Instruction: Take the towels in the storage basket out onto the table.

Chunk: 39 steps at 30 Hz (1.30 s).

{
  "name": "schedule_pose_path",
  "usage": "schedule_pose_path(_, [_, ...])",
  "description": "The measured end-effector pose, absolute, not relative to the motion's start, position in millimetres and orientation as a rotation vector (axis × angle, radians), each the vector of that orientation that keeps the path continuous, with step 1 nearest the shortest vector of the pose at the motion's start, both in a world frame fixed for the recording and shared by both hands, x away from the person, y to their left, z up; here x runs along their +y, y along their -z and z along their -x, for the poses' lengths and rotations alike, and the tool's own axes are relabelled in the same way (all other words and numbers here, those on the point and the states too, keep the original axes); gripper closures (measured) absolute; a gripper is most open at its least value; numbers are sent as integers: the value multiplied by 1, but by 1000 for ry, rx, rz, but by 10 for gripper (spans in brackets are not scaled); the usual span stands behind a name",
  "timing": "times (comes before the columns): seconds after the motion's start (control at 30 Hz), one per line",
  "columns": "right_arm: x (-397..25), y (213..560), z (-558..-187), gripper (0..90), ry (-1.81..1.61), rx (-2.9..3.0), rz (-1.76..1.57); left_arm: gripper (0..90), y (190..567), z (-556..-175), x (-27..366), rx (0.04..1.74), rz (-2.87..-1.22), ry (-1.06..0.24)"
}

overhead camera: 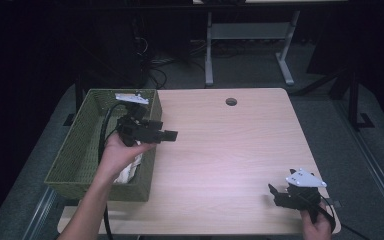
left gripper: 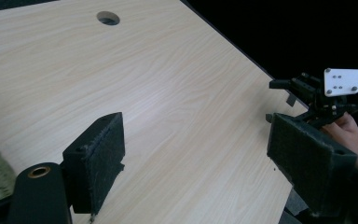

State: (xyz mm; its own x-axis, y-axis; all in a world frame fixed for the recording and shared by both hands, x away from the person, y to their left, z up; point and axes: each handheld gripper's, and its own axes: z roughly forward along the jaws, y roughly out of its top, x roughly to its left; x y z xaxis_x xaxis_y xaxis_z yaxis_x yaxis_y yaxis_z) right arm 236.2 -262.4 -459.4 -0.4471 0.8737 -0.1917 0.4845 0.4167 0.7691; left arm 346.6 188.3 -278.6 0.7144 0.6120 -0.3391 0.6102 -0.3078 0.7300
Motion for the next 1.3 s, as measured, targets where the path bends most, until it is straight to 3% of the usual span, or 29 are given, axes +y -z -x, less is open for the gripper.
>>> schedule_pose_path(0.37, [-264,459,-236,139,-864,2088,-1146,185,273,-359,222,1061,-1986,-54])
schedule_pose_path(0.6, [-265,459,-236,139,-868,2083,-1150,186,281,-368,240,1122,-1967,-5])
schedule_pose_path(1.3, [-266,458,-235,139,-869,2080,-1154,200,342,-390,306,1476,-2009,-10])
